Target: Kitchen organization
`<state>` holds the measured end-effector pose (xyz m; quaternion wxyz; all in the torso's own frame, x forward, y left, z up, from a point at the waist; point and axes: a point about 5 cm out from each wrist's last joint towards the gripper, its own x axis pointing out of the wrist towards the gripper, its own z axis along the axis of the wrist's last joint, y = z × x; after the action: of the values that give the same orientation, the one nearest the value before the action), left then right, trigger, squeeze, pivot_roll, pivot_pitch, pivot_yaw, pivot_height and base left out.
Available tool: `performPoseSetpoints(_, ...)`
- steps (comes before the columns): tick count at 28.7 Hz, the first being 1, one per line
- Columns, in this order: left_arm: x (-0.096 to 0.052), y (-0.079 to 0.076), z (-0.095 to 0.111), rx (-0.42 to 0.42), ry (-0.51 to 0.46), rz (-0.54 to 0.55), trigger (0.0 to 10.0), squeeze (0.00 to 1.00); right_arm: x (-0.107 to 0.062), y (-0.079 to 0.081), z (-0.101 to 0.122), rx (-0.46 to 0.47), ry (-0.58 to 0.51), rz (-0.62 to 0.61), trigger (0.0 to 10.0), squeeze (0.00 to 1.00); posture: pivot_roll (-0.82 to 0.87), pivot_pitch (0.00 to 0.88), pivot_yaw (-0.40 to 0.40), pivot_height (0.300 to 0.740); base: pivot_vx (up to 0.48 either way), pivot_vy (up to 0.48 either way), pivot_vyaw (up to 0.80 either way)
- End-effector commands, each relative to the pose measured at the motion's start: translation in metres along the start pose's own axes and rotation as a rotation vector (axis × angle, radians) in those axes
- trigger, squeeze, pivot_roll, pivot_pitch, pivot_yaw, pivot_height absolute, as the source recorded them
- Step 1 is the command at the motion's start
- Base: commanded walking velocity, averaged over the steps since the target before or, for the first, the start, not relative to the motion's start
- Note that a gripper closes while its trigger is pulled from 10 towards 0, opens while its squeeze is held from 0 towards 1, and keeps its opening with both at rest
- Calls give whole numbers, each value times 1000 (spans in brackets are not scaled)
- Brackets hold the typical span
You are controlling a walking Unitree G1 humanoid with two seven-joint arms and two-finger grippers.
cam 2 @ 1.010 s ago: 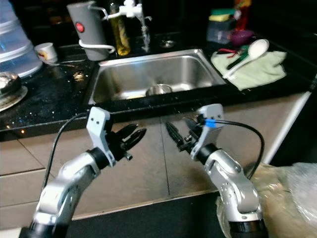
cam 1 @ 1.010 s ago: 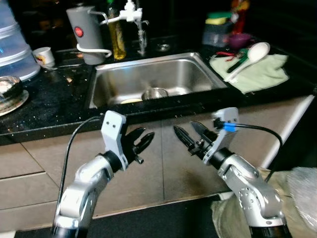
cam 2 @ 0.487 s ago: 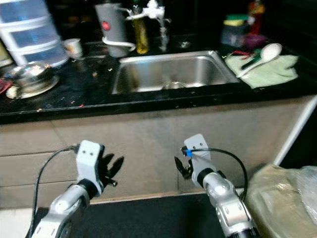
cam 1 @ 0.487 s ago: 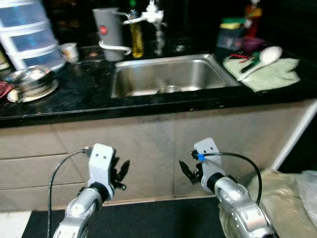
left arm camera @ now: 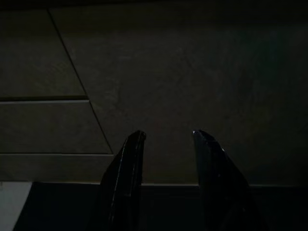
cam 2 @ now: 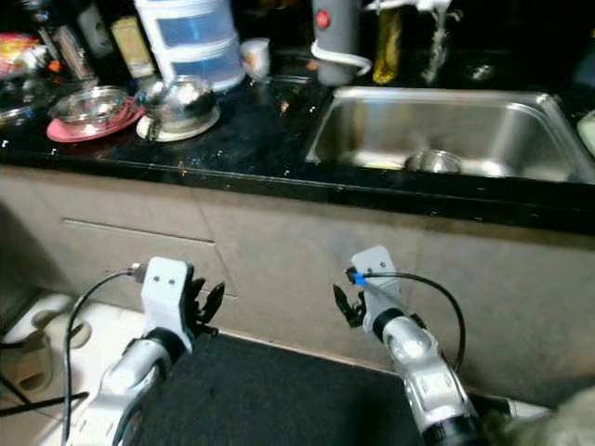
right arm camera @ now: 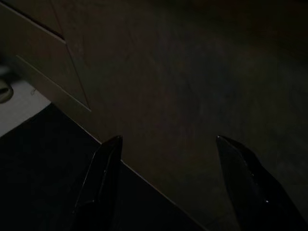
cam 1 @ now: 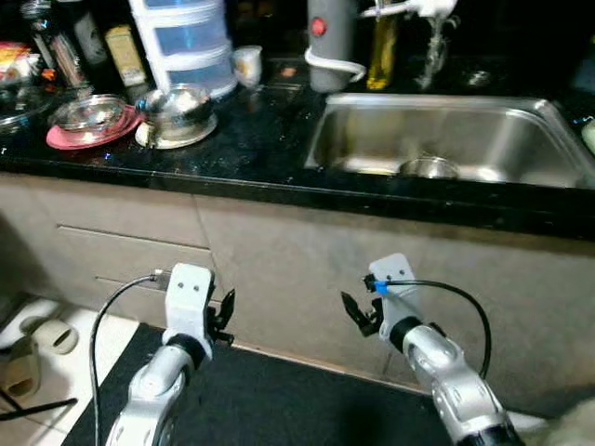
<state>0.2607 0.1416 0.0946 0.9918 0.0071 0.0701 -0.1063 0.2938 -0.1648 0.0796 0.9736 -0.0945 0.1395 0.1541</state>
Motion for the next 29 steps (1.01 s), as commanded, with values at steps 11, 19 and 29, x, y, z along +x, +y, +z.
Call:
performPoseSetpoints(11, 0, 5, -7, 33, 28, -3, 10000, 0, 5, 7, -1, 50, -33, 29, 10000, 0, -49, 0, 27, 740, 0, 0, 788)
performPoseSetpoints(19, 1, 6, -7, 40, 21, -1, 10000, 0, 7, 9, 0, 72, -45, 48, 10000, 0, -44, 0, 26, 740, 0, 0, 788)
performPoseSetpoints(29, 4, 8, -3, 59, -1, 4, 10000, 0, 9, 10, 1, 82, -62, 63, 10000, 0, -47, 0, 29, 740, 0, 0, 788)
